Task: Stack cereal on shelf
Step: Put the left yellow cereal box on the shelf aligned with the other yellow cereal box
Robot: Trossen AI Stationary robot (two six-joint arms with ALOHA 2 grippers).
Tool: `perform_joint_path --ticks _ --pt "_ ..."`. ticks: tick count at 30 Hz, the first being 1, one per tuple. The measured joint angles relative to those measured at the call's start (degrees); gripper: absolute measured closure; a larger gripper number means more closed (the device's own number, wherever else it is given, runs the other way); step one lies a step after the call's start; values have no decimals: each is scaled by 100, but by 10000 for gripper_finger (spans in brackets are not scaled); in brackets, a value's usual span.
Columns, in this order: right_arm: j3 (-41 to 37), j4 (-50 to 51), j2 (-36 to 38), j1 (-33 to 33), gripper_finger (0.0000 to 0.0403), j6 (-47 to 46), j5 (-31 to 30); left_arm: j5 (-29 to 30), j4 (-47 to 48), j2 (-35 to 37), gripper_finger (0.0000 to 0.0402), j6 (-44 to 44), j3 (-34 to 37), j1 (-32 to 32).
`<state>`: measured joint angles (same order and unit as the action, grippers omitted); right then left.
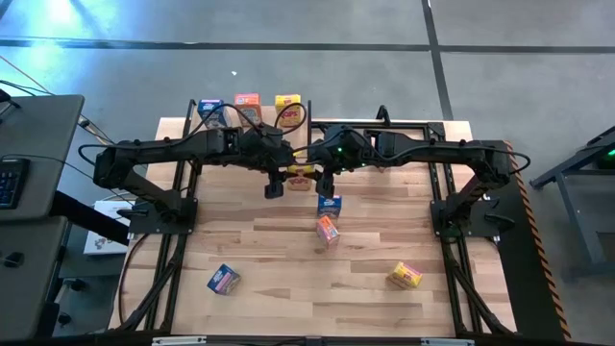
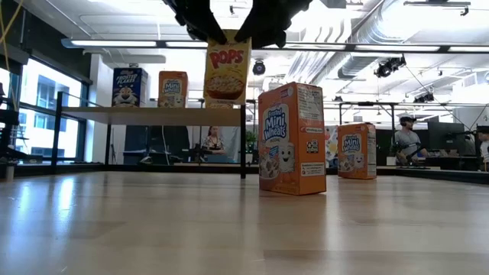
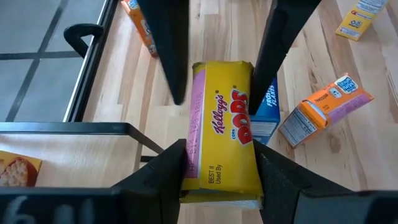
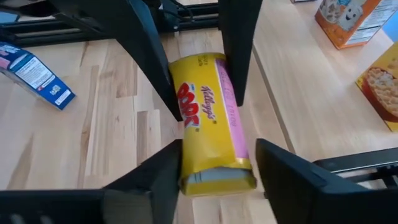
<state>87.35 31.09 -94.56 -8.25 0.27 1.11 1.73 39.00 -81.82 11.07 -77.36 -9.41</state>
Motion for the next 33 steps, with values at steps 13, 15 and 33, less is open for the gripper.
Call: perform_joint_path --ticks 13,15,33 --pt "0 0 341 0 142 22 7 -3 124 2 252 170 1 -133" --pt "0 15 472 0 141 53 14 0 120 2 252 178 2 -224" --pt "-13 803 1110 1 142 519 129 -328 72 390 253 833 4 -1352"
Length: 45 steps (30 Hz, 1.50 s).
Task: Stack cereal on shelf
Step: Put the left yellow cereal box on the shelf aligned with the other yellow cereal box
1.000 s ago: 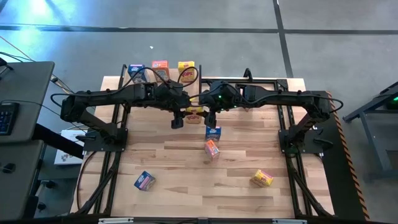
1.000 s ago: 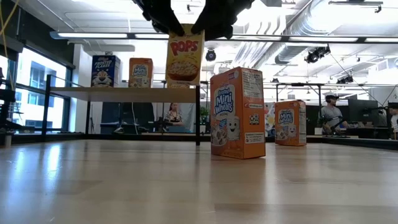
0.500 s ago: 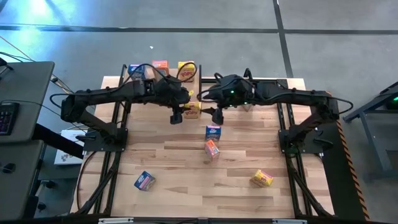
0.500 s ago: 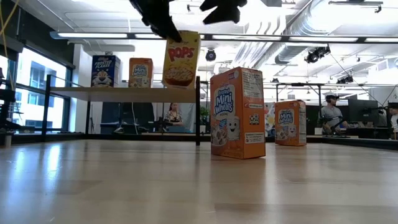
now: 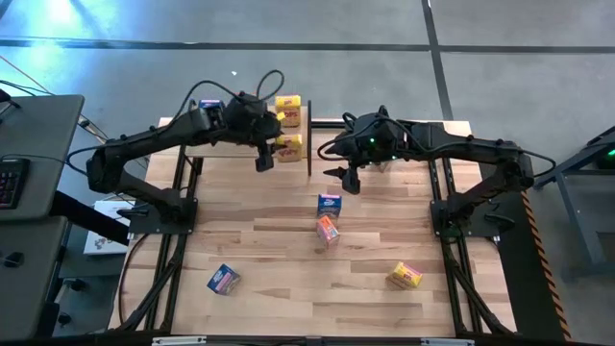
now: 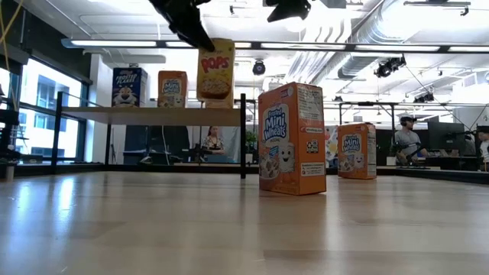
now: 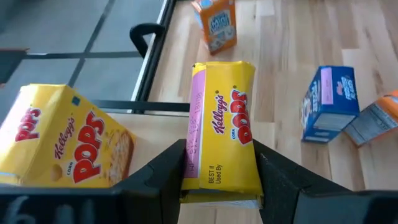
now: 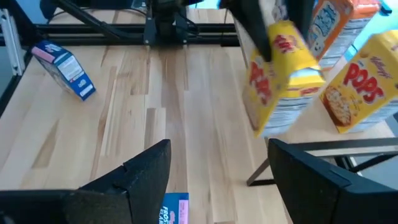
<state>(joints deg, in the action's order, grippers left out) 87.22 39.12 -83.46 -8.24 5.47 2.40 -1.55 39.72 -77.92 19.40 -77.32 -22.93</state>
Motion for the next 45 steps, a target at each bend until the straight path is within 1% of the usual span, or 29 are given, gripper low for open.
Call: perform_joint_path --ticks 8,17,21,24,27,38,40,45 --pt "0 13 0 8 142 165 111 -663 -112 21 253 78 0 -634" --pt "0 226 0 8 142 252 119 -754 -386 21 253 479 0 -979" --pt "-67 137 14 8 142 288 329 -1025 -453 19 253 537 0 -1084" --pt "-524 -224 206 0 142 307 478 -1044 -496 19 253 536 0 -1133" --pt "-1194 -695 583 -33 142 215 498 -1050 -492 19 253 624 0 -1165" --pt "-3669 -2440 2417 59 142 -415 494 -1090 -549 -167 253 887 -4 -1171" --pt "-4040 -2645 2729 92 142 -432 493 -1089 -552 -210 253 936 -4 -1174" --pt "-4897 -3159 3387 146 142 -803 490 -1085 -641 -270 253 979 -4 -1262"
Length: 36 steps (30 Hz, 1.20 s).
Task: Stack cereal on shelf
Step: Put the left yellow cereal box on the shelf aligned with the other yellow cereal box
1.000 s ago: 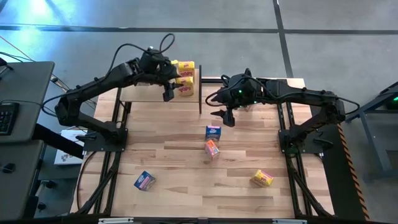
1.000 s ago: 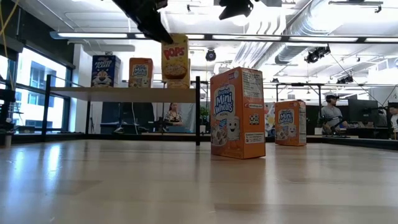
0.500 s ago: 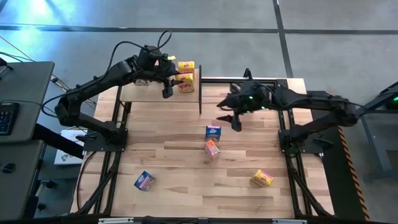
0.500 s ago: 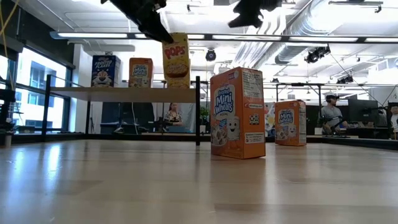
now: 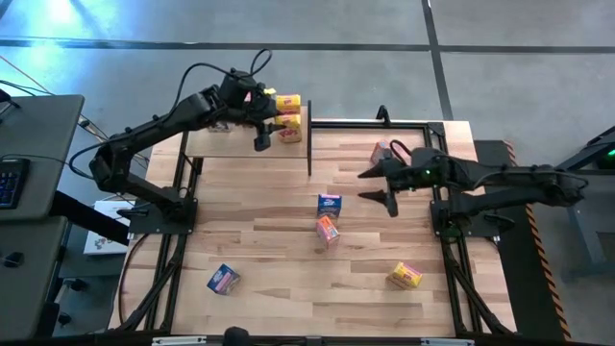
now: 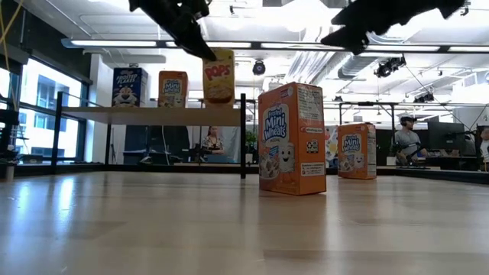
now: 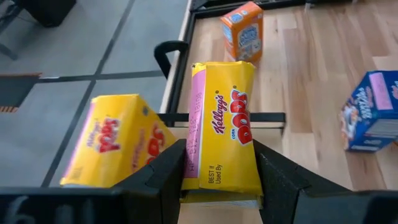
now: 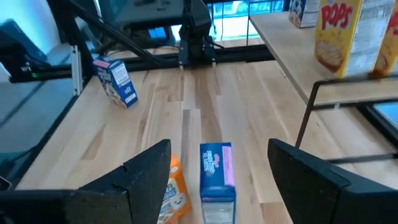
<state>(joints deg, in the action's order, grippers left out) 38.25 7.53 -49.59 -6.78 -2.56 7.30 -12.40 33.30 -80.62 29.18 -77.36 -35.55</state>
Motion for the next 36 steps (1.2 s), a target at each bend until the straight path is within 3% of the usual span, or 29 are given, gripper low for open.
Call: perform_joint_path --ticks 11,23,36 --pt "-1524 -1188 927 209 142 -200 -22 -260 23 -2 253 -1 0 -357" --pt "-2673 -2063 1329 207 142 -270 -62 -357 28 -1 253 1 0 -420" --pt "-3735 -2636 2684 207 142 -453 -56 -355 26 0 253 2 0 -419"
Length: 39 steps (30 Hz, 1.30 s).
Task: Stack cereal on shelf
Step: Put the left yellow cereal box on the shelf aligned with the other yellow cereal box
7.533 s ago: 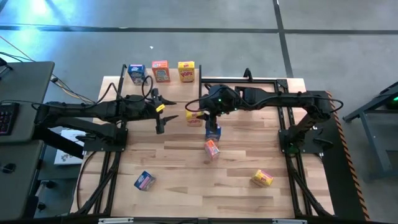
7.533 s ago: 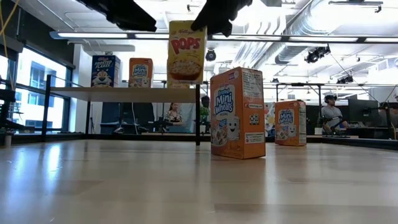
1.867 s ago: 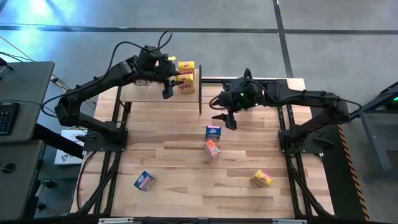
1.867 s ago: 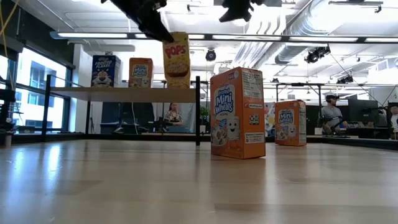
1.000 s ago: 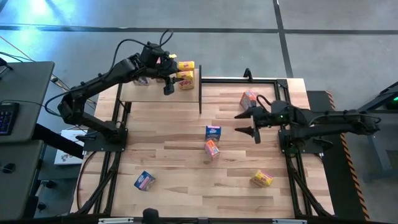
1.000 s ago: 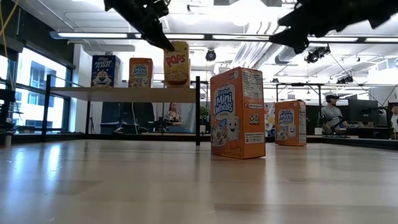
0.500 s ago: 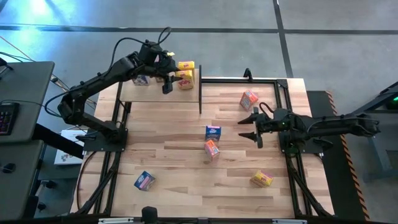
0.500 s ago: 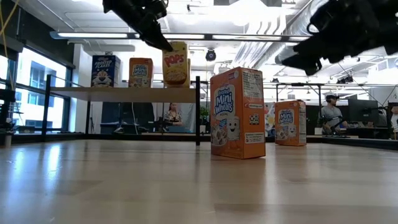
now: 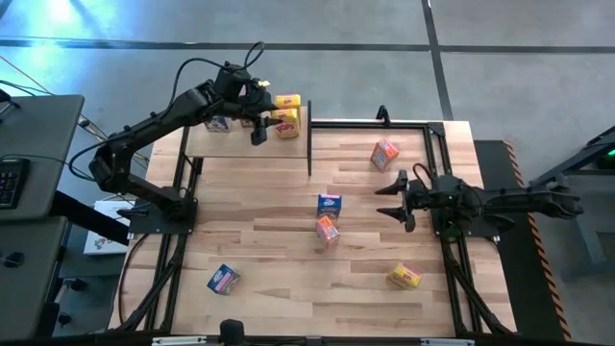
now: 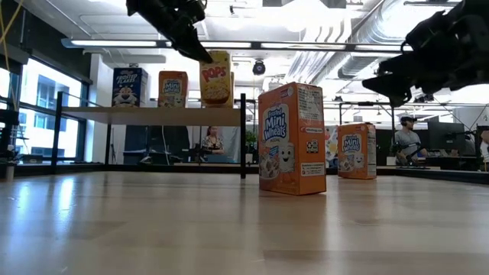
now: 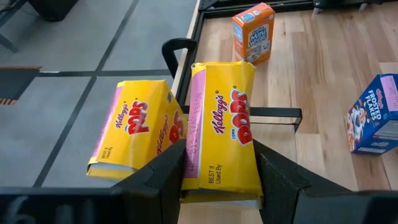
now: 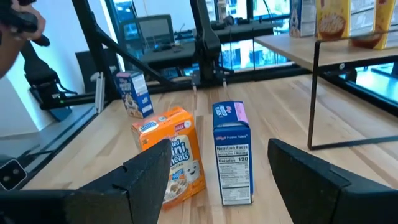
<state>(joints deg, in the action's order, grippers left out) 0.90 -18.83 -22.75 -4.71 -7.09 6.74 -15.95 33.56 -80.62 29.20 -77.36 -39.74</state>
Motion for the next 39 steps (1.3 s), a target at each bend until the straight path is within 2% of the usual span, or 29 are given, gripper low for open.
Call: perform_joint_path --ticks 8,39 --pt "-34 306 409 0 142 56 -110 1 0 0 253 41 0 1" --pt "-38 334 403 0 142 -42 -118 29 0 -55 253 305 0 15"
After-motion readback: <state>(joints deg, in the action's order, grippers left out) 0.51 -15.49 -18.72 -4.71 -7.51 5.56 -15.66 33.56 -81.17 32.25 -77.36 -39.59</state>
